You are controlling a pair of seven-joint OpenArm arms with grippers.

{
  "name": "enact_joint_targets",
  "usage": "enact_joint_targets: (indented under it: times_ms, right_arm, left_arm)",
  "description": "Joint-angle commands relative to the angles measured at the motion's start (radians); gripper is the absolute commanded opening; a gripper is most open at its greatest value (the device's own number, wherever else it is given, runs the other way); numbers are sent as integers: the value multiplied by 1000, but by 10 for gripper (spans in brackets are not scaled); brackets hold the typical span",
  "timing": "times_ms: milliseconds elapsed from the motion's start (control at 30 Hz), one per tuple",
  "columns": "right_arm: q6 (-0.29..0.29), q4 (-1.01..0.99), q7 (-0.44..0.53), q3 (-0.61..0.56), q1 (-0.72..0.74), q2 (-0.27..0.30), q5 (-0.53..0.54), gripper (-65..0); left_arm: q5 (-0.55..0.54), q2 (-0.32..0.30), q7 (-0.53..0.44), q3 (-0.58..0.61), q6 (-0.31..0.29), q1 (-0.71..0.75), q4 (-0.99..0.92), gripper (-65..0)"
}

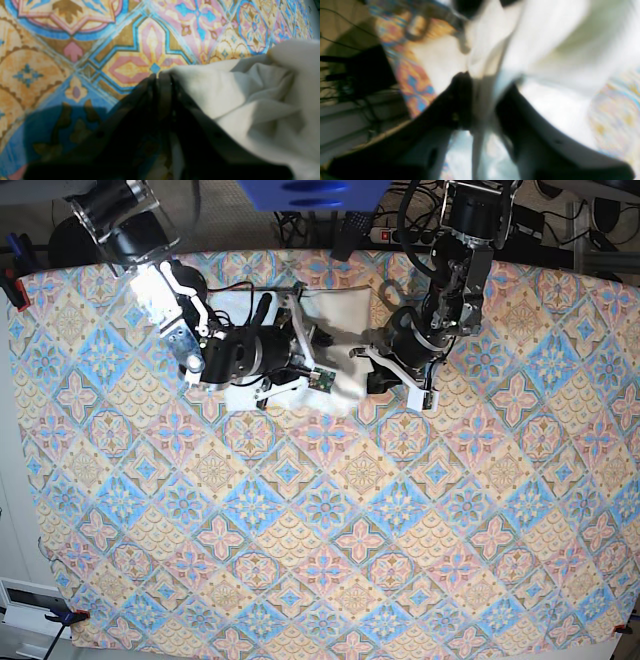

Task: Fold the T-shirt properly
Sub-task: 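Grasp the folded bundle with both grippers, then fold the bundle in half with both grippers, rotating it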

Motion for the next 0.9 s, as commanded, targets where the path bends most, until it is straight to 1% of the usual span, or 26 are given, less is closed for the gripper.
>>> enact_joint_targets:
  times_ms: [0,67,100,200,267,333,400,500,567,633,700,800,867]
  right_arm:
    - [9,11,17,0,19,-1,22,-443]
    - [9,17,17,3,22,-1,22,-384]
    - [9,23,17,3,19,5,24,-370]
    - [9,92,16,6,19,6,24,-368]
    - [9,151,16,25,14,6,25,-368]
    - [9,194,16,62,0,6,41,-368]
    - [9,201,17,117,-43,18,85,-368]
    - [9,203,23,227,-92,71,143,-368]
    - [9,203,23,330,-113,75,179,-368]
    - [9,194,25,399,-109,75,183,-369]
    - [9,184,42,419,-93,74,182,-369]
    - [9,131,91,433,-67,74,179,-369]
    - [9,86,102,434,-61,74,159,-378]
  left_arm:
    - [54,5,130,11,41,23,-25,-623]
    - [54,4,130,8,41,23,-25,-623]
    - [53,2,130,8,41,23,-24,-623]
    - [53,-4,130,5,41,23,-18,-623]
    - [40,-27,130,5,41,27,8,-624]
    - [4,-53,130,-15,41,53,51,-624]
    - [-44,-80,136,-61,41,76,93,-623]
    - [-99,-120,138,-103,41,112,153,-623]
    - [-124,-153,145,-106,41,147,208,-623]
    - [-145,-194,170,-107,41,184,285,-623]
    - [-167,-220,179,-136,41,233,363,-623]
    - [-191,-228,182,-199,41,314,473,-623]
    - [-191,-228,184,-204,41,345,519,-623]
